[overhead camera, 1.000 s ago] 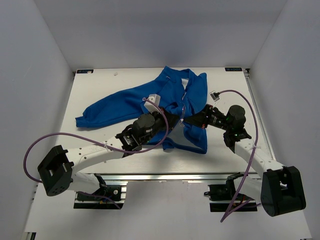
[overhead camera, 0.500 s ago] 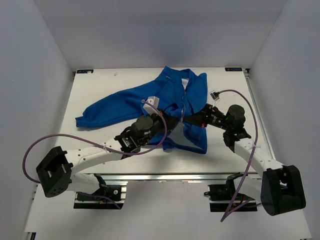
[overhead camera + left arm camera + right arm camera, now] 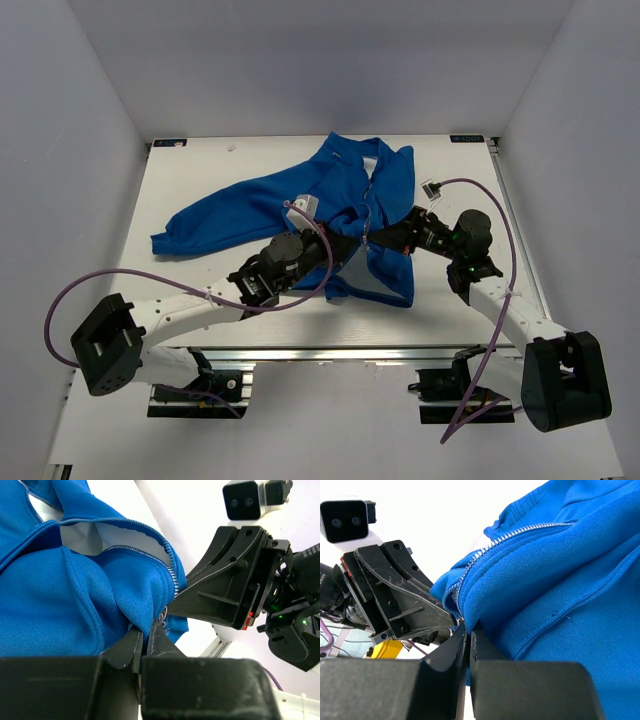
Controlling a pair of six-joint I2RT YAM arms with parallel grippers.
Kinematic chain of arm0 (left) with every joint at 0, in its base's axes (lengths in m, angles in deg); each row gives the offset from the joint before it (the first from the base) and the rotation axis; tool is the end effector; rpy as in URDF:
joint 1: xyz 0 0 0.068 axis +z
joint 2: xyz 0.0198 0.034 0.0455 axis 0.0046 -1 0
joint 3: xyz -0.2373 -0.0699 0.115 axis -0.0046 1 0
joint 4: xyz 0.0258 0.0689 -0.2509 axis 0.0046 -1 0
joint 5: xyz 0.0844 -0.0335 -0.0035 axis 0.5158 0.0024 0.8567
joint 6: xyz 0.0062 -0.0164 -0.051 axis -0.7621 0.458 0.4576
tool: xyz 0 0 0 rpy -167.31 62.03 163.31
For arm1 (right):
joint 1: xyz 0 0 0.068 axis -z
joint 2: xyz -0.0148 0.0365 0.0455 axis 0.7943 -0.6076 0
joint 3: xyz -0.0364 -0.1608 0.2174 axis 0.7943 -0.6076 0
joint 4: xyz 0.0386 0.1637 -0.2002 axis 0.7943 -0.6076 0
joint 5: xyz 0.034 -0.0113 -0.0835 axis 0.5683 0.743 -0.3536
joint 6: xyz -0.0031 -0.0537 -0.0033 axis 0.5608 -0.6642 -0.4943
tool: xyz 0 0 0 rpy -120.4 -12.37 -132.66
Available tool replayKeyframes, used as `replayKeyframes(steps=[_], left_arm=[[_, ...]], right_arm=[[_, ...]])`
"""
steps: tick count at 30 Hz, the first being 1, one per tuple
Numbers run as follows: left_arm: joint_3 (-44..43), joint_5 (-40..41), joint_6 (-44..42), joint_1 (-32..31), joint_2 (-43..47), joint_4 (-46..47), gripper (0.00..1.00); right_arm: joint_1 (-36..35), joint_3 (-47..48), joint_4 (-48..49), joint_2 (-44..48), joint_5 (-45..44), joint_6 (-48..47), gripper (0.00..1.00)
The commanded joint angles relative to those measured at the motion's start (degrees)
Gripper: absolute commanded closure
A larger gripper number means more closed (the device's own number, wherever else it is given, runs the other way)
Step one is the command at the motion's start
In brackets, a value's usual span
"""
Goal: Zip up the jacket
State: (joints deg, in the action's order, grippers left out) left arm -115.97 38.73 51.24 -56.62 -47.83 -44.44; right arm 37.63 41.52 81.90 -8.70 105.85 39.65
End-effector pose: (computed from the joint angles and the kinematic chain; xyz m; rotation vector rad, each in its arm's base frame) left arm 0.1699 -0.2428 0.2836 0.0651 1.8260 -1.0977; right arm 0.2249 0.0874 0.2728 -0.2463 1.7132 1.4786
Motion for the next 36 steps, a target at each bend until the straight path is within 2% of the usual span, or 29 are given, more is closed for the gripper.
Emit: replayKeyframes(steps=[1, 6, 14, 17, 21, 24, 27, 28, 31, 34, 36], left_arm=[[1.3, -5.4, -0.2, -0.6, 2.4, -0.3, 1.00], [2.2, -5.9, -1.3, -0.6, 2.4, -4.7, 1.00], [3.3, -11.2, -3.1, -0.7, 2.1, -9.3, 1.00], [4.5, -11.2, -2.8, -0.8, 3.1, -10.2, 1.00], [4.9, -11.2, -3.1, -0.8, 4.2, -10.1, 1.00], [4.0, -12.9, -3.8, -0.8, 3.6, -11.9, 1.00], [3.4, -13.4, -3.6, -0.8, 2.5, -12.7, 1.00], [2.7, -14.4, -3.6, -0.8, 2.1, -12.8, 1.00], [0.5, -16.3, -3.9, -0.8, 0.9, -13.9, 1.00], [-1.3, -17.6, -4.1, -0.8, -0.1, -15.9, 1.00], [-2.4, -17.4, -3.6, -0.7, -0.6, -19.4, 1.00]], right_arm=[[0.1, 4.0, 4.9, 1.5, -1.2, 1.5, 1.00], [0.3, 4.9, 5.2, 1.4, -1.8, 2.7, 1.00], [1.7, 7.3, 4.1, 2.0, -4.4, 3.9, 1.00], [2.0, 8.7, 0.6, 1.9, -3.7, 2.2, 1.00], [2.0, 9.1, -10.0, 2.9, -5.4, -3.3, 1.00], [2.0, 6.1, -10.2, 5.7, -6.7, -4.1, 1.00], [2.0, 7.7, -14.8, 5.2, -5.0, -6.9, 1.00], [2.0, 8.7, -18.1, 4.9, -4.5, -8.7, 0.99], [2.0, 8.8, -21.2, 3.8, -3.0, -10.5, 0.85], [2.0, 8.4, -22.2, 3.6, -2.7, -11.2, 0.79], [2.0, 8.0, -23.0, 3.8, -2.7, -11.8, 0.67]])
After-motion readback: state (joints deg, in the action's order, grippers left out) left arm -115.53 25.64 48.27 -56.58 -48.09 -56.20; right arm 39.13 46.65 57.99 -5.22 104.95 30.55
